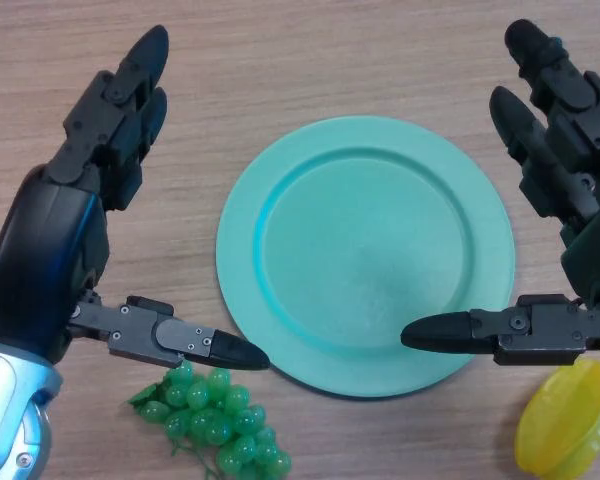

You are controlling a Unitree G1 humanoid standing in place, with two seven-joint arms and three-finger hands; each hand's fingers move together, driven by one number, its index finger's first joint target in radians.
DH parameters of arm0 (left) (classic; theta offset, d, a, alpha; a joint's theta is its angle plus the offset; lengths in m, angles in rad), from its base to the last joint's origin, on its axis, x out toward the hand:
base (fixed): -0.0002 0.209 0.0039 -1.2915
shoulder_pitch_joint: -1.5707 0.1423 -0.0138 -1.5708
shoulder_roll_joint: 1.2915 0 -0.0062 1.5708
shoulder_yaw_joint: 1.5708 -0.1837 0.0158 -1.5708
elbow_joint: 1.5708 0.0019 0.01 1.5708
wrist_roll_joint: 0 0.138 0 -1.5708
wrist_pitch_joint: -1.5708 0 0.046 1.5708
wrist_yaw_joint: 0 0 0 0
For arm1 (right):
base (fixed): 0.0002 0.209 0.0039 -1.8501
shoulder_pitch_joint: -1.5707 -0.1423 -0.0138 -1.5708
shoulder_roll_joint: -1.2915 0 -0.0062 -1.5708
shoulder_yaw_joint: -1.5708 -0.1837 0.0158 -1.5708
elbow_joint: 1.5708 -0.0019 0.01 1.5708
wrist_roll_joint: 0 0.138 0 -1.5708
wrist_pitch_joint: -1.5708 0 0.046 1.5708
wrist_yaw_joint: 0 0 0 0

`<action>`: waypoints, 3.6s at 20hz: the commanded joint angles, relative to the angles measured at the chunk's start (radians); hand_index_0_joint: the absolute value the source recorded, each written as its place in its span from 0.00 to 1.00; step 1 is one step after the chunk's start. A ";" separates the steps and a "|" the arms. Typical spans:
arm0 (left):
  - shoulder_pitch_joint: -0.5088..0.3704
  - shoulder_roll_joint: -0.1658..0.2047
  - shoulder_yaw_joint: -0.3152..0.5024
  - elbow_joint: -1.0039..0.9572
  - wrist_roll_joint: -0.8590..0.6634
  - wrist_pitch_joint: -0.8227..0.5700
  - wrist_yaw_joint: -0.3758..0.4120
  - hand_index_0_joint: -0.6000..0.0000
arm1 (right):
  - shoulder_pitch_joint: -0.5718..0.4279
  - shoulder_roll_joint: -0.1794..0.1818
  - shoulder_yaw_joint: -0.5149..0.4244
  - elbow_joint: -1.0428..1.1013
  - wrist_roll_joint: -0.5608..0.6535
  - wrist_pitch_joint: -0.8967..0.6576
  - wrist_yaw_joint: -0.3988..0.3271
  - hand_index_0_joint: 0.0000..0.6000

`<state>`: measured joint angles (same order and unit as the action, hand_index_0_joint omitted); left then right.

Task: Pick up the green grapes and place it on the plate

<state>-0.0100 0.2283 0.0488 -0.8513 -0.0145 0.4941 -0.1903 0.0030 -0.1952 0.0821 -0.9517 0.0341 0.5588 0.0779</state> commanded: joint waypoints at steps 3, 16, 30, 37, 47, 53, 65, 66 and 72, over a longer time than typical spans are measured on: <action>-0.006 0.016 0.049 -0.074 -0.014 -0.083 0.021 1.00 | -0.012 -0.010 -0.025 -0.047 0.000 -0.136 -0.048 0.00; -0.035 0.033 0.086 -0.092 -0.038 -0.022 0.029 1.00 | -0.025 -0.009 0.007 -0.023 0.006 -0.115 -0.033 0.00; -0.015 0.035 0.102 -0.052 0.001 -0.085 -0.004 1.00 | -0.038 -0.001 0.028 -0.006 0.036 -0.114 -0.050 0.00; 0.066 0.019 0.120 -0.125 0.021 -0.058 -0.062 1.00 | -0.030 0.001 0.031 0.035 0.041 -0.158 -0.038 0.00; 0.446 -0.038 0.122 0.137 0.106 -0.610 -0.105 1.00 | -0.078 0.005 0.094 0.108 0.021 -0.176 -0.070 0.00; 0.503 -0.038 -0.005 0.378 0.076 -0.818 -0.013 1.00 | -0.112 0.005 0.121 0.136 0.022 -0.177 -0.101 0.00; 0.418 -0.006 -0.193 0.690 0.147 -0.977 0.248 1.00 | -0.107 0.005 0.100 0.128 0.061 -0.222 -0.105 0.00; 0.411 -0.005 -0.197 0.705 0.168 -0.992 0.268 1.00 | -0.106 0.005 0.098 0.124 0.063 -0.222 -0.104 0.00; 0.386 0.014 -0.239 0.771 0.400 -1.012 0.371 0.00 | -0.100 0.005 0.074 0.097 0.061 -0.191 -0.079 0.00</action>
<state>0.3616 0.2277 -0.1622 -0.0529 0.3576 -0.4313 0.1866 -0.0787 -0.1917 0.1957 -0.7956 0.0421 0.4998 -0.0048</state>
